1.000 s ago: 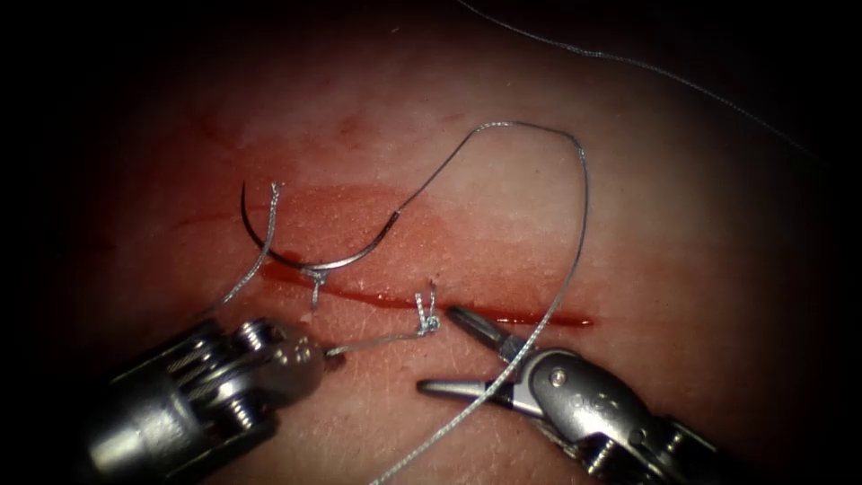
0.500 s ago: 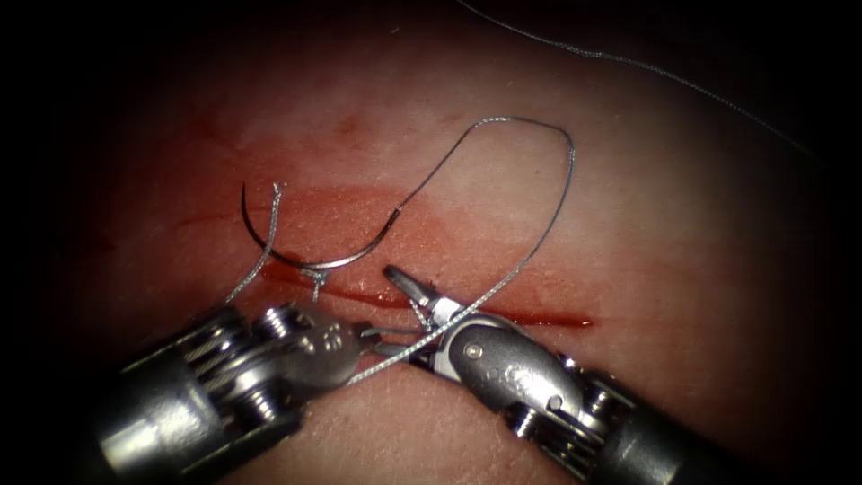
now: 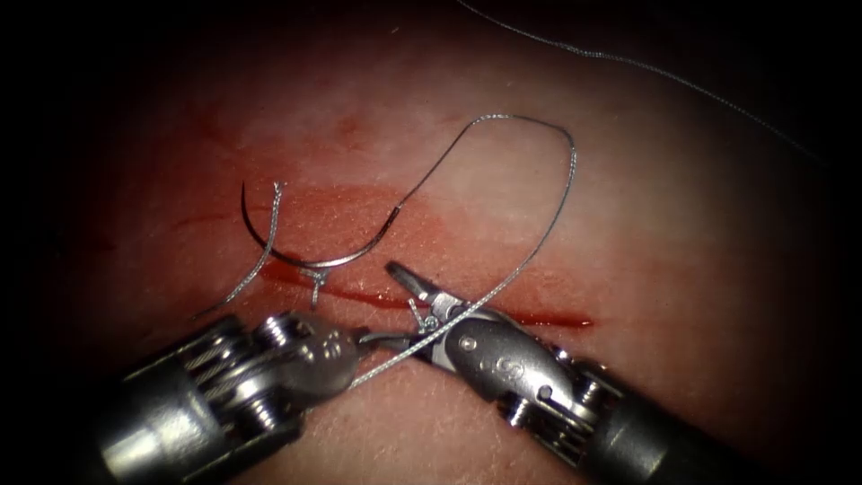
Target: Wound Closure
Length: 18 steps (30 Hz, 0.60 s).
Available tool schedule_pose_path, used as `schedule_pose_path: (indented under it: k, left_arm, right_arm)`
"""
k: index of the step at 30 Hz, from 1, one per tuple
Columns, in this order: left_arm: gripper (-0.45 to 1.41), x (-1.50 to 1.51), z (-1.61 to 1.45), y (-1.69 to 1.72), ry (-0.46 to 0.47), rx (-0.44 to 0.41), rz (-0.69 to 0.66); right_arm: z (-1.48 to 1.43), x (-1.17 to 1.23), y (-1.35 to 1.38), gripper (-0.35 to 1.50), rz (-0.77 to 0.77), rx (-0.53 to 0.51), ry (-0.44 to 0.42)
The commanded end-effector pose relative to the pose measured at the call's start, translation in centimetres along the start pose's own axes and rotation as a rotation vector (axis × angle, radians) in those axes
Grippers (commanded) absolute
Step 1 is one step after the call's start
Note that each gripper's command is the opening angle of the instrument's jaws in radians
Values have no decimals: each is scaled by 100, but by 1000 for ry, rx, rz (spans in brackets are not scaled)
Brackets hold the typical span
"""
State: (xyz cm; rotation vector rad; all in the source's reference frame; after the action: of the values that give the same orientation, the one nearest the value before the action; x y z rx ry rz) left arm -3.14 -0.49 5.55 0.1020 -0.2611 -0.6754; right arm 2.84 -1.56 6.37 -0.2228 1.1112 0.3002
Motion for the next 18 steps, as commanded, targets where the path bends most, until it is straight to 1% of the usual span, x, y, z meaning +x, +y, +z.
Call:
schedule_pose_path:
  k: [1, 4, 8, 11, 13, 14, 16, 18]
  left_arm:
    - [-45, -12, -5, 6, -8, -4, -2]
    - [-45, -11, -5, 5, -9, -2, -3]
    - [-45, -12, -5, 2, -9, -1, -6]
    - [-45, -10, -2, -1, -13, 3, -2]
    - [-45, -10, -2, -1, -14, 5, -2]
    - [-45, -9, -2, -2, -14, 5, -2]
    - [-45, -9, 0, -2, -15, 3, -2]
    - [-45, -8, 1, -2, -15, 3, -1]
  right_arm:
    - [5, 14, 4, 118, -6, 0, 7]
    - [13, 17, -2, 116, -6, -2, 6]
    - [18, 17, -1, 114, -6, -6, 4]
    - [20, 20, 0, 106, -15, -7, 0]
    - [21, 20, 0, 77, -15, -7, 0]
    - [20, 21, -2, 37, -15, -7, 0]
    - [19, 23, -4, 24, -14, -4, 1]
    - [18, 24, -4, -6, -14, -3, 1]
